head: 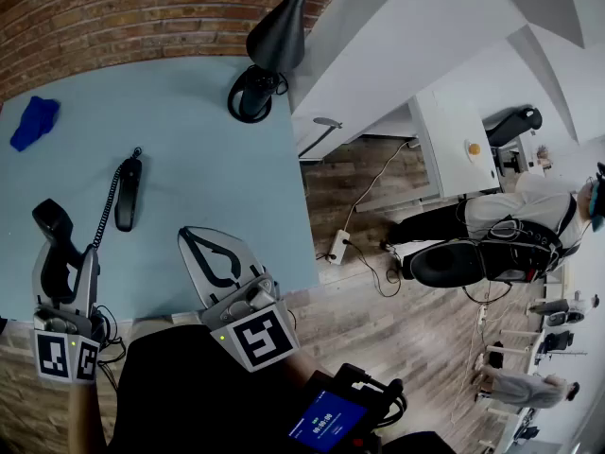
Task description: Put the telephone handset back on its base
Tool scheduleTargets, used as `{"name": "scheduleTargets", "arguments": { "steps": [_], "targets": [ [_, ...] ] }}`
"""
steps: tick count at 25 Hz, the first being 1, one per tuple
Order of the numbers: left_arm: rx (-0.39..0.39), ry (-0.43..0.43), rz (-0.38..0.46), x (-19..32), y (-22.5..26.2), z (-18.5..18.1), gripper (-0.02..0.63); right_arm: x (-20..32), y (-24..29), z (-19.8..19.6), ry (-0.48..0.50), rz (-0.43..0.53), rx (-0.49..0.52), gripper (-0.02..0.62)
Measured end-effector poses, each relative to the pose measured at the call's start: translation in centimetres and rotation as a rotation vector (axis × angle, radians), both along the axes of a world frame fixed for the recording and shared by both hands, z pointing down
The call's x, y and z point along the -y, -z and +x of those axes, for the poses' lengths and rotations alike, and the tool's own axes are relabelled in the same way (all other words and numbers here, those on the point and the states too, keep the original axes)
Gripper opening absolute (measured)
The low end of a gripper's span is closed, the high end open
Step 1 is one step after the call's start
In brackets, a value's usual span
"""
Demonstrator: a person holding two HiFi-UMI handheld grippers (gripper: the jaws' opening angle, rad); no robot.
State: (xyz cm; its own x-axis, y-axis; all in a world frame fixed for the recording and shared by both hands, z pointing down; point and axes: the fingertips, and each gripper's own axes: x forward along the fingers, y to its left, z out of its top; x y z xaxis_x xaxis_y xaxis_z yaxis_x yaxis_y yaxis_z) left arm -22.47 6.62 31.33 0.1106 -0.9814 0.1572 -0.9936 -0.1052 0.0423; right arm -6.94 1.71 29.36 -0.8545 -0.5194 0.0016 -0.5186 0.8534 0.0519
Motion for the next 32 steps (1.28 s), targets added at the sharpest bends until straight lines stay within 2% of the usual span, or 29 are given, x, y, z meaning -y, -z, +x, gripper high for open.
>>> {"name": "scheduleTargets", "arguments": {
  "steps": [4, 7, 13, 19, 20, 23, 24, 27, 32],
  "targets": [
    [0.009, 0.012, -0.029, -0.1, -1.1, -0.4, 0.273, -0.5, 0.2, 0.0, 0.045, 0.004, 0.042, 0.028],
    [0.014, 0.012, -0.067, 0.0, -2.5, -0.3, 0.273, -0.7, -0.1, 0.3, 0.055, 0.033, 0.024, 0.032],
    [0.014, -0.002, -0.157, 0.3, -5.9, 0.1, 0.273, -1.3, -2.7, 1.1, 0.05, -0.004, -0.017, 0.035],
    [0.028, -0.043, -0.187, 1.7, -6.3, 0.1, 0.273, -0.4, -2.7, 0.1, 0.023, 0.065, 0.048, 0.04],
    [0.031, -0.048, -0.192, 2.0, -6.5, -0.1, 0.273, -0.1, -3.3, -0.4, 0.018, 0.046, 0.055, 0.041],
    [0.045, -0.045, -0.195, 3.2, -7.7, -0.9, 0.273, 0.7, -8.0, -1.7, 0.015, -0.124, -0.008, 0.044],
    [0.046, -0.043, -0.194, 3.7, -8.2, -0.9, 0.273, 1.1, -8.7, -2.1, 0.024, -0.138, -0.012, 0.046],
    [0.036, -0.039, -0.193, 5.0, -9.1, -0.6, 0.273, 2.2, -8.7, -3.1, 0.059, -0.083, -0.005, 0.046],
    [0.023, -0.038, -0.181, 6.2, -8.7, -0.3, 0.273, 3.3, -8.6, -4.4, 0.096, -0.013, -0.047, 0.049]
  ]
}}
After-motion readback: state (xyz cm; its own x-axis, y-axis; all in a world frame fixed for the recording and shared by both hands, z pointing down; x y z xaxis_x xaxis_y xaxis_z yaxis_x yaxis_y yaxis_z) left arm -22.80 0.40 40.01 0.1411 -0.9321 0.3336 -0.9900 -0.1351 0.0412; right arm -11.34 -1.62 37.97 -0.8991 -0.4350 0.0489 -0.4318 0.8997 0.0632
